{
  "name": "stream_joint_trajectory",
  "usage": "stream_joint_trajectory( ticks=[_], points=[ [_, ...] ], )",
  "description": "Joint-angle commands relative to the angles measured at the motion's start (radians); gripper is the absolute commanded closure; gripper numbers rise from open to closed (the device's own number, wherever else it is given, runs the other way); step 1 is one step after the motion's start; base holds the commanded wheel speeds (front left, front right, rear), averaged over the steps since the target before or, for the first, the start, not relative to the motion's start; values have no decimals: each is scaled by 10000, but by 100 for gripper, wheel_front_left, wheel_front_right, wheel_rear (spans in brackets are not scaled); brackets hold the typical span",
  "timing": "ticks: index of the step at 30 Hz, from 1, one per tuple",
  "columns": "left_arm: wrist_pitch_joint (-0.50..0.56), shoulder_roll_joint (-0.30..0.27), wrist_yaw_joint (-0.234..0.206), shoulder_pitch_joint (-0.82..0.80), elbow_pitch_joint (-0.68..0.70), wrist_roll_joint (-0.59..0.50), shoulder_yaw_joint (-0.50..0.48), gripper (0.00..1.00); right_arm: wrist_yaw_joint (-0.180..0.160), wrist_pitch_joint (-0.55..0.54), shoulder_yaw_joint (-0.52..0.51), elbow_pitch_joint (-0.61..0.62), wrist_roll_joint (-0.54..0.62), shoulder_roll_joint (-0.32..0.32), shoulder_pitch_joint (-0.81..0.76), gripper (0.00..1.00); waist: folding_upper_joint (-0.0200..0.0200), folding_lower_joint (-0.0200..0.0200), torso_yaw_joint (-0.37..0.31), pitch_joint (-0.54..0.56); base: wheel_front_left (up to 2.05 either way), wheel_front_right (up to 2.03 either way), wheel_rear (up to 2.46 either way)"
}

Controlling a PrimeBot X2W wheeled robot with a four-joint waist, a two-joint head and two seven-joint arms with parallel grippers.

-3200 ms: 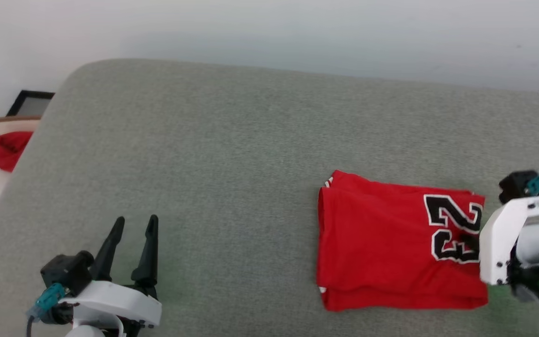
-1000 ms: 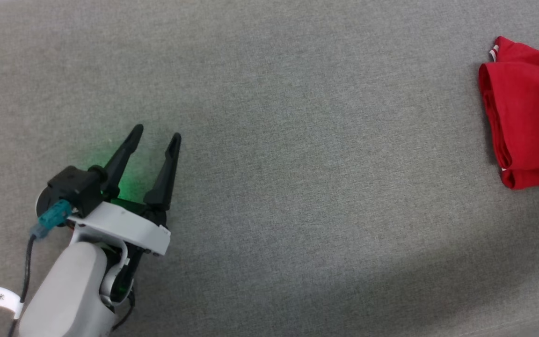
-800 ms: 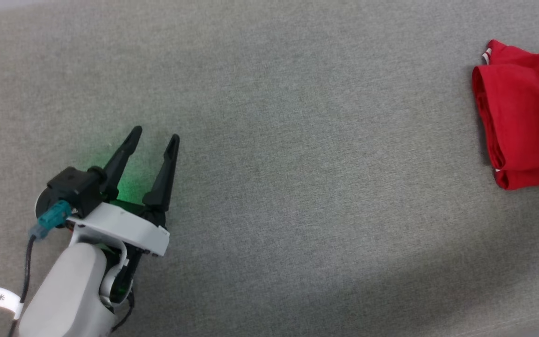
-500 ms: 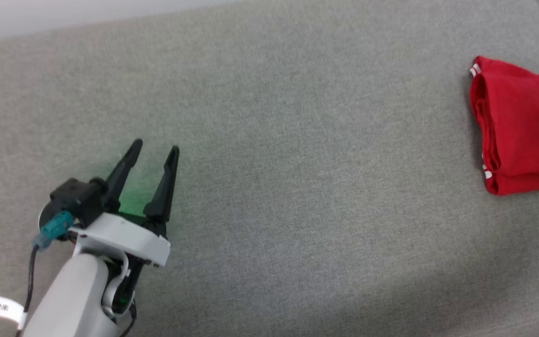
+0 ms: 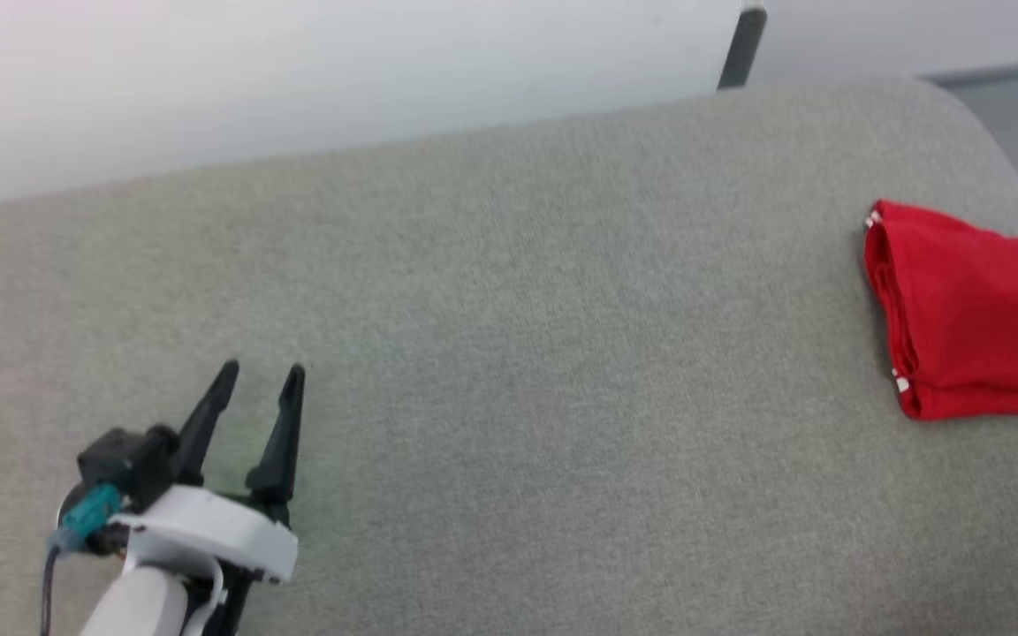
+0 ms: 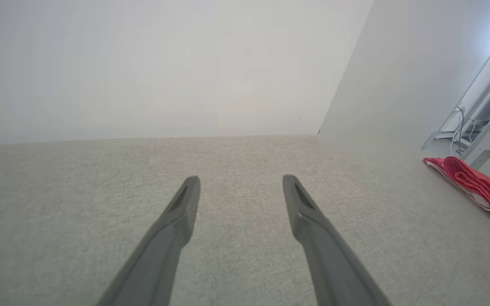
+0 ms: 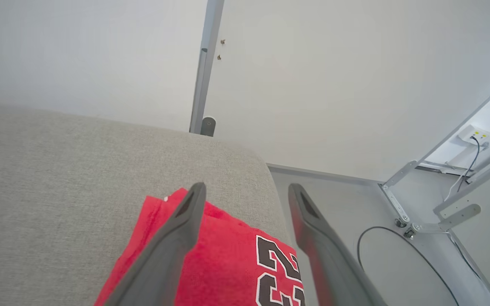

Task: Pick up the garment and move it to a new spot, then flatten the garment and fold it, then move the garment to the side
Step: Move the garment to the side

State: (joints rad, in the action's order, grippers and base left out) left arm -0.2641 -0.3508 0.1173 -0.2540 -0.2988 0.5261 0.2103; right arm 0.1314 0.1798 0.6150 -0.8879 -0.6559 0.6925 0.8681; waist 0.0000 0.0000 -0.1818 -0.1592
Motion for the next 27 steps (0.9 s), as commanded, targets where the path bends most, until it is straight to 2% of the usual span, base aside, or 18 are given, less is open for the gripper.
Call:
stream_joint_trajectory(
  ticks=[1,11,19,27],
  points=[
    [12,45,-28,180,27,-78,-31,0,-15,84,-67,38,-3,-39,-174,0,0,0,343,643,0,0,0],
    [10,28,-79,1492,408,-181,-905,0,-15,815,-1114,989,47,-399,-2174,0,0,0,906,1751,0,0,0],
    [12,139,-25,2381,866,-411,-1688,0,-15,852,-2962,2324,738,-899,-4244,0,0,0,1447,2151,0,0,0],
    [12,436,37,3004,1243,-808,-2251,0,-15,545,-4775,4012,1923,-1934,-6314,0,0,0,1813,2303,0,0,0]
  ],
)
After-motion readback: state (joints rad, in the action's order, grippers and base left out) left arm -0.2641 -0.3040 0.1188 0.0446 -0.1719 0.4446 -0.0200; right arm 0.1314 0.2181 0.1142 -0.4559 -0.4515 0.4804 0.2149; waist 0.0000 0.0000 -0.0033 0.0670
